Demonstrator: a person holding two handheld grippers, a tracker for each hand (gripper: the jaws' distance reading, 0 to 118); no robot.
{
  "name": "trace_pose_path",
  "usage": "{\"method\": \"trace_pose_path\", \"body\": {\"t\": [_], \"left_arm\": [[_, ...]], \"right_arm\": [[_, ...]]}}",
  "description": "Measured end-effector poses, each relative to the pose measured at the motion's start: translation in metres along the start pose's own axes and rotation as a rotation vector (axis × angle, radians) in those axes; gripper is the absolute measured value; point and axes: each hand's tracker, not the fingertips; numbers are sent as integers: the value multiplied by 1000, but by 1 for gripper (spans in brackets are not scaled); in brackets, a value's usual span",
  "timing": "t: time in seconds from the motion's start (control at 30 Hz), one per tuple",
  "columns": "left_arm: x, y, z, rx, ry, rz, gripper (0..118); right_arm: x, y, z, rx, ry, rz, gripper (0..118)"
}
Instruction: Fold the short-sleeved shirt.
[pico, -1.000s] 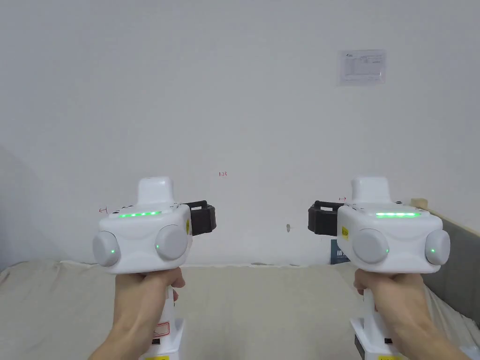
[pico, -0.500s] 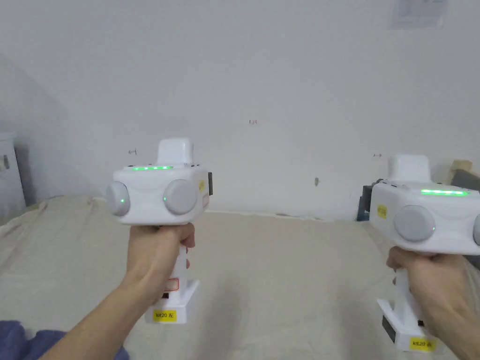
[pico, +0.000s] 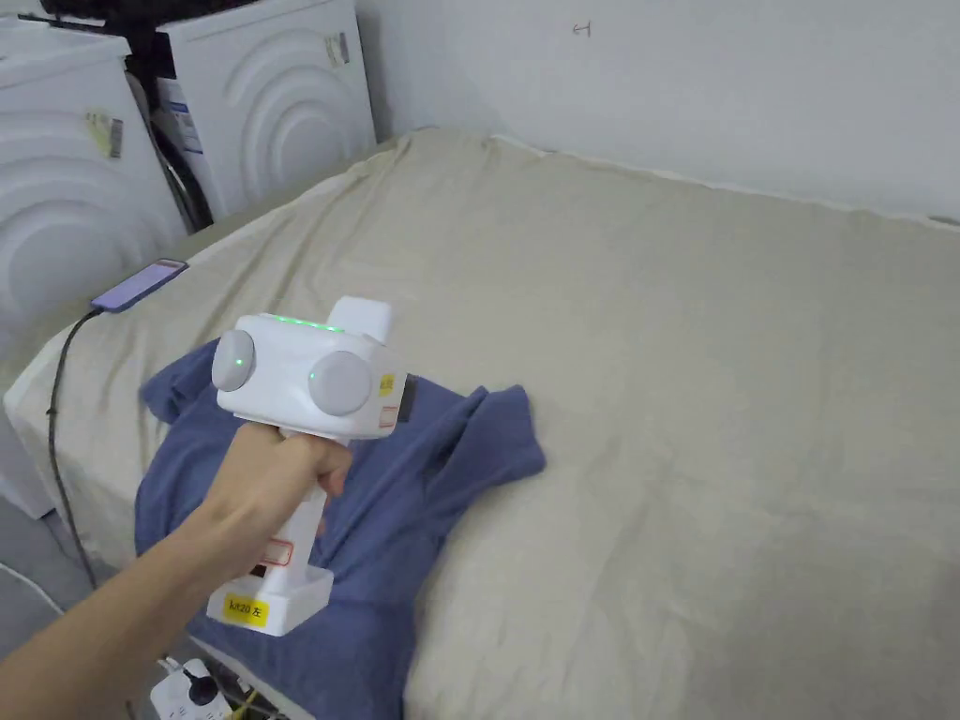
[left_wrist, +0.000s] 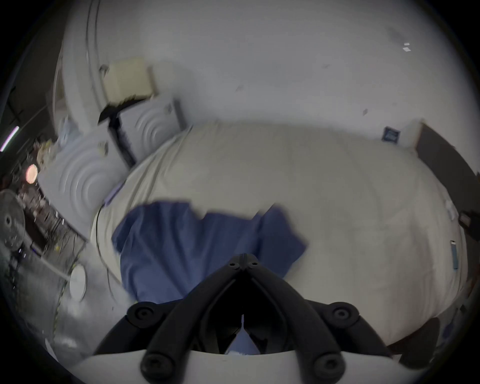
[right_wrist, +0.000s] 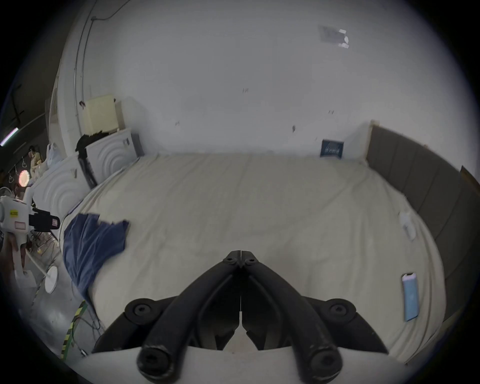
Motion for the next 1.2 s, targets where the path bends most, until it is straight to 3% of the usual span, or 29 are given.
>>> {"method": "trace_pose_path", "body": {"t": [0.2, 0.23, 0.27, 0.3, 0.33, 0.37, 0.53, 0.63, 0.7, 0.73, 0.77, 0.8, 0.9, 1.13, 1.2], "left_arm": [[-13, -24, -49, -153, -25, -38, 0], [-13, -25, -60, -184, -20, -17, 34], [-14, -25, -69, -212, -19, 1, 84], [-8, -32, -72, -261, -38, 13, 118], [-8, -38, -67, -316, -53, 11, 114], [-1, -34, -72, -215, -135, 47, 113], [5, -51, -101, -252, -41, 51, 113], [12, -57, -120, -265, -27, 22, 110], [13, -63, -125, -271, -12, 24, 77], [9, -62, -125, -255, -66, 88, 61], [6, -59, -122, -251, -124, 166, 31], [4, -55, -115, -216, -45, 179, 1], [-4, -44, -113, -179, -8, 144, 1], [23, -13, -89, -183, -149, 224, 1], [45, 3, -77, -133, -116, 108, 1]], "right_arm": [[-15, -46, -26, -175, 69, -78, 0], [-15, -52, -28, -199, 67, -96, 0], [-15, -58, -28, -213, 69, -112, 0], [-14, -62, -29, -229, 71, -122, 0], [-12, -67, -37, -245, 75, -127, 0], [-10, -71, -37, -244, 77, -127, 0], [-18, -80, -19, -266, 65, -98, 0], [-13, -84, -15, -266, 53, -120, 0], [-11, -85, -14, -268, 54, -122, 0], [-11, -87, -13, -266, 50, -117, 0], [-9, -87, -12, -264, 51, -112, 0], [-8, -87, -11, -264, 50, -110, 0], [-7, -87, -8, -272, 59, -133, 0], [-3, -83, 11, -226, 51, -117, 0], [2, -84, 19, -209, 33, -121, 0]]}}
